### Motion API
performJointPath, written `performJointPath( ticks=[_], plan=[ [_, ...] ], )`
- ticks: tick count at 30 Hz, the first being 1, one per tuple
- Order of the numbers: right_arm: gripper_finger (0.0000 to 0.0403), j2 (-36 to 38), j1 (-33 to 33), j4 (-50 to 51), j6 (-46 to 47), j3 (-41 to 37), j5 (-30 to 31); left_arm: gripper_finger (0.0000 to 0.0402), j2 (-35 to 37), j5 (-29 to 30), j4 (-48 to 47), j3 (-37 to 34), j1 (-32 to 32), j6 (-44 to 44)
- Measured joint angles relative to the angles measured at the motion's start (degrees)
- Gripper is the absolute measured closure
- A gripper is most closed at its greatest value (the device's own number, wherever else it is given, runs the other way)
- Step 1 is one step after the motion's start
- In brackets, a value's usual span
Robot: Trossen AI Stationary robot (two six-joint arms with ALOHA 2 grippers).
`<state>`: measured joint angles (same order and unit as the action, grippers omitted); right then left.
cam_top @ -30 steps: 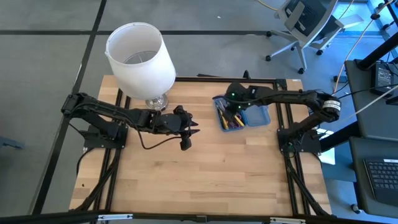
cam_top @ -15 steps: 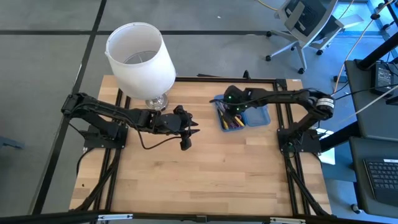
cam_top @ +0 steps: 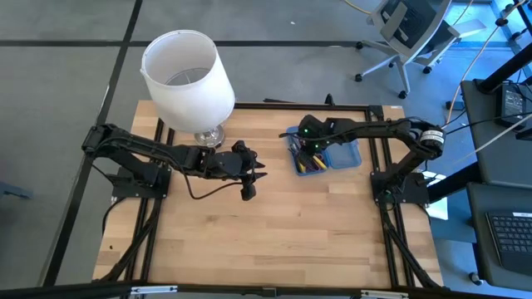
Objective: Pick & place school supplies into a supply box
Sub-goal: Put the black pen into the blue supply box, then move the blue supply box to the center of the table
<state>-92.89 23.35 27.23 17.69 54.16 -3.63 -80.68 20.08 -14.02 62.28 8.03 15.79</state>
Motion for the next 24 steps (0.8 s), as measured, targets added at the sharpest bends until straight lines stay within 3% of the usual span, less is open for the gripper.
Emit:
performJointPath(
  ticks=[9, 16, 24],
  plan=[
    [0.0279, 0.0, -4.3, -2.9, -1.5, 2.2, -6.4, 0.0288, 0.0, 0.1, 0.0, 0.0, 0.0, 0.0],
    [0.0279, -1.2, -6.3, -4.4, -1.4, 2.2, -0.5, 0.0288, 0.0, 1.0, 0.0, 0.0, 0.0, -0.4],
    [0.0279, -1.5, -4.1, -4.7, 0.2, 2.2, -0.5, 0.0288, 0.0, 0.9, 0.0, 0.0, 0.0, 0.0]
  ],
)
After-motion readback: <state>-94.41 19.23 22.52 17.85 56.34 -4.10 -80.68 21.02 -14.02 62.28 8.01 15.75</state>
